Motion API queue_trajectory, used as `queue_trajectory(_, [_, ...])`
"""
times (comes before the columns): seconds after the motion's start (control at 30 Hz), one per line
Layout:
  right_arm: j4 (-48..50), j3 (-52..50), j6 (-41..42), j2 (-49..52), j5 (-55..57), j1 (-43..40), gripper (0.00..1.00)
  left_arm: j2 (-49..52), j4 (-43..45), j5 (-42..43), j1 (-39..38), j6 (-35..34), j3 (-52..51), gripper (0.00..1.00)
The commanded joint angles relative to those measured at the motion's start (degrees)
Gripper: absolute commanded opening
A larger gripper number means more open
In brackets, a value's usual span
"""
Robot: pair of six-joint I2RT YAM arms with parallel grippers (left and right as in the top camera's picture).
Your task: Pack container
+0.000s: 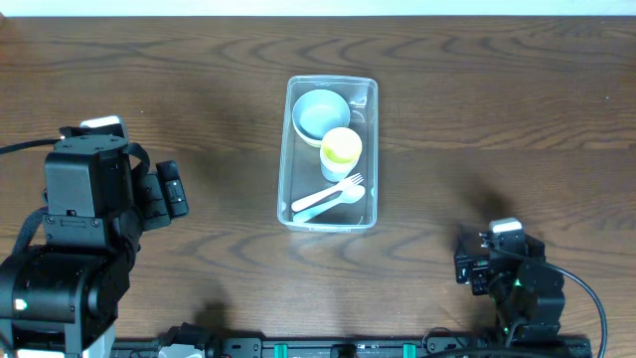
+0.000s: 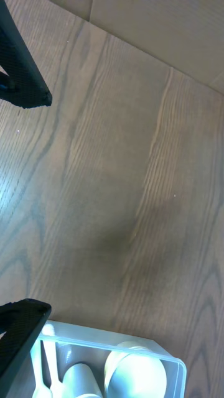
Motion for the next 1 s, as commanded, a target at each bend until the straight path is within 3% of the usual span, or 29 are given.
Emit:
queue_trajectory(0.0, [0.3,-2.6,4.8,-3.0,0.3,-0.6,0.99,0.1,0.0,-0.7,0.3,-1.0,0.2,0.98])
queue_trajectory(0.17, [0.3,-5.2,5.3,-6.8,0.3,-0.7,0.99,0.1,0.0,-0.7,0.3,-1.0,0.2,0.98])
queue_trajectory(0.97, [0.5,-5.1,5.3,-6.6,0.3,-0.7,0.99,0.1,0.0,-0.7,0.3,-1.0,0.2,0.98])
